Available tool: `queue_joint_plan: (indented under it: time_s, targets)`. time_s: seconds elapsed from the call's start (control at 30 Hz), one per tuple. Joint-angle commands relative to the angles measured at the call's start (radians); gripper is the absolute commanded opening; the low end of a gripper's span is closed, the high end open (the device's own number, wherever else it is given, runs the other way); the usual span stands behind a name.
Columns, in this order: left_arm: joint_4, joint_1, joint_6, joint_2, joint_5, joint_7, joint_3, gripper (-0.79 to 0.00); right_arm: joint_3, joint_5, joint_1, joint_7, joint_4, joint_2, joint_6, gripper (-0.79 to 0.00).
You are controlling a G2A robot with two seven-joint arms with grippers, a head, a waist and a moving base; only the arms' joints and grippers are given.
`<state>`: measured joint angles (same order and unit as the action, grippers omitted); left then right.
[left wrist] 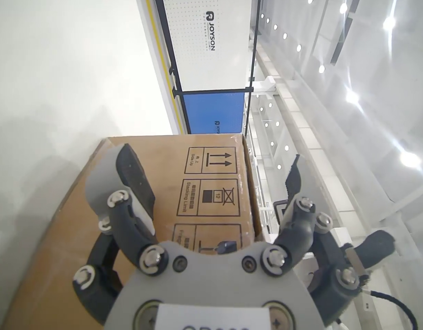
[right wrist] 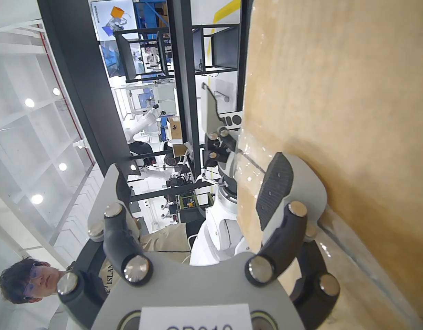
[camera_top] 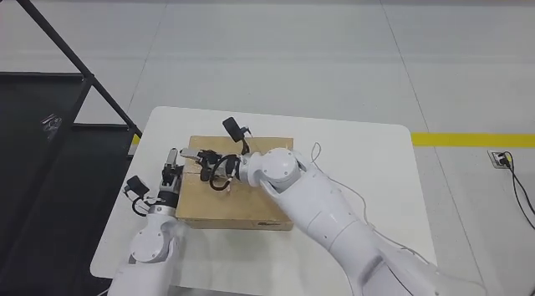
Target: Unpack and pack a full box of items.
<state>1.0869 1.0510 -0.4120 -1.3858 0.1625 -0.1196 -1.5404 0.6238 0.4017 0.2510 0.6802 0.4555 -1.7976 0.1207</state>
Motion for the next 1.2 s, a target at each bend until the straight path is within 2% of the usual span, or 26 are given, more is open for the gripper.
queue_joint_plan:
  time_s: [0.0, 0.2, 0.77, 1.17]
  targets:
    - [0.008, 0.000, 0.009, -0.001, 0.017, 0.005, -0.003, 0.000, 0.003, -0.012, 0.000, -0.003, -0.007, 0.000, -0.004, -0.603]
    - [0.025, -0.001, 0.020, -0.002, 0.042, 0.014, -0.004, 0.000, 0.010, -0.064, -0.001, -0.011, -0.006, 0.004, -0.043, -0.785]
    - [0.013, -0.021, 0.022, -0.004, 0.050, 0.035, 0.005, 0.000, 0.029, -0.253, 0.025, -0.017, 0.142, 0.042, -0.293, -0.785]
    - [-0.001, -0.038, 0.025, -0.005, 0.043, 0.031, 0.018, 0.000, 0.163, -0.371, 0.170, -0.055, 0.395, 0.139, -0.402, -0.785]
